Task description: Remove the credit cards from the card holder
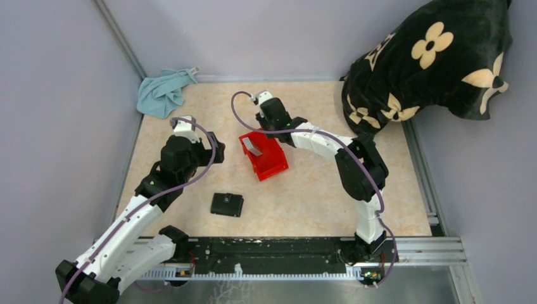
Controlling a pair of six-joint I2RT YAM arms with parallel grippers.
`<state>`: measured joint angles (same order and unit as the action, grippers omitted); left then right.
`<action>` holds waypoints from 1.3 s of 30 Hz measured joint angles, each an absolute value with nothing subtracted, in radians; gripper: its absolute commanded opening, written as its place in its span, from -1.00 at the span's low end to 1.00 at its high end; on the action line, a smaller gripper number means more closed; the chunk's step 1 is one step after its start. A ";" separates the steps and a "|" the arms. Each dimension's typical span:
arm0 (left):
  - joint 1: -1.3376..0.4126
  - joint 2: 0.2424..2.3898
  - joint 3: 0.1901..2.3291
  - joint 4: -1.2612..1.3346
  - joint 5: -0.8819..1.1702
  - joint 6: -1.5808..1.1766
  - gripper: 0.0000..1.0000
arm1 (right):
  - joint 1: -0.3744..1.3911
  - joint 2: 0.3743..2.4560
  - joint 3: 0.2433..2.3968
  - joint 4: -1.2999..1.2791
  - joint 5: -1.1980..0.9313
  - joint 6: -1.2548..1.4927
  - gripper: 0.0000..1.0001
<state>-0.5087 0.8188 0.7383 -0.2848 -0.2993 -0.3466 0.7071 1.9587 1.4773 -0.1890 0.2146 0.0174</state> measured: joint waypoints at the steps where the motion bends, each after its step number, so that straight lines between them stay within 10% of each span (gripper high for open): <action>1: -0.509 0.819 0.738 -0.285 -0.299 -0.347 1.00 | 0.706 1.961 1.480 -0.192 0.213 0.018 -0.41; 19: -0.509 0.819 0.738 -0.285 -0.299 -0.346 1.00 | 0.689 1.993 1.501 -0.194 0.171 0.027 -0.42; 39: -0.509 0.819 0.738 -0.285 -0.299 -0.346 1.00 | 0.675 2.000 1.502 -0.183 0.159 0.055 -0.94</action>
